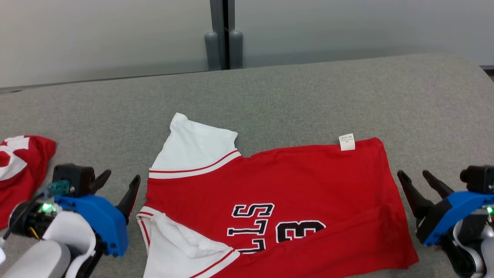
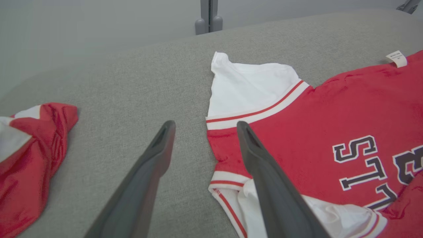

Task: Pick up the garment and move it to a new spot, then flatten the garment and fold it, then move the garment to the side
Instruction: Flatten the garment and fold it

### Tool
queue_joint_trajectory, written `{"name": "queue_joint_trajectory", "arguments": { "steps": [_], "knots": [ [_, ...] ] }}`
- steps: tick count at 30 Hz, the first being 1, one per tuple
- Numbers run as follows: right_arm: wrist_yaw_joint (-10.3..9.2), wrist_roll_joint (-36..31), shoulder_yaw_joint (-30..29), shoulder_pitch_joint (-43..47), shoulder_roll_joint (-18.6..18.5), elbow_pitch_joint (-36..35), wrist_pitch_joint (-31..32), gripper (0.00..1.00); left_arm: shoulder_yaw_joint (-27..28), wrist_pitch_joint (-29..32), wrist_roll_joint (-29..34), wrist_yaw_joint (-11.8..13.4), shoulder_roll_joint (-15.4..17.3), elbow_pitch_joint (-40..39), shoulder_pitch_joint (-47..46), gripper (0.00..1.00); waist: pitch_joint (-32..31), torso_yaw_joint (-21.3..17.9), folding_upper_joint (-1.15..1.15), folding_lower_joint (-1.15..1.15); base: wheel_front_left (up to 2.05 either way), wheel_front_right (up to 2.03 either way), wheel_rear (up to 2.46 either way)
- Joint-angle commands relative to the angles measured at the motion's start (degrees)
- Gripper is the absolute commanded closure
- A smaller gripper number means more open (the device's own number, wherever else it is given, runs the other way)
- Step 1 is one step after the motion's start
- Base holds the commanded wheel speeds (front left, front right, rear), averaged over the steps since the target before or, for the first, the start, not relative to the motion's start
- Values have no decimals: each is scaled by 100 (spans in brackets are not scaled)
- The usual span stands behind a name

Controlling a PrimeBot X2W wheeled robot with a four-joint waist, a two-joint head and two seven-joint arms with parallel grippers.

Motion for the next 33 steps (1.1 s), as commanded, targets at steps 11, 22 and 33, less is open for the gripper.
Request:
{"name": "queue_joint_trajectory", "arguments": {
  "steps": [11,22,33],
  "knots": [
    [1,-195,313,-2257,358,1998,-353,0,-476,848,-75,-1437,-670,1928,-2761,0,962,-123,-1,-1,0,0,0],
    [1,-7,1206,-3341,420,3153,-467,0,-1058,1478,-384,-1697,-961,3398,-4194,0,1450,-426,-1,-1,0,0,0],
    [1,588,2176,-3713,403,3502,-762,38,-1808,1615,-898,-1689,-703,3972,-4773,0,1735,-775,-1,-1,0,0,0]
  ]
}}
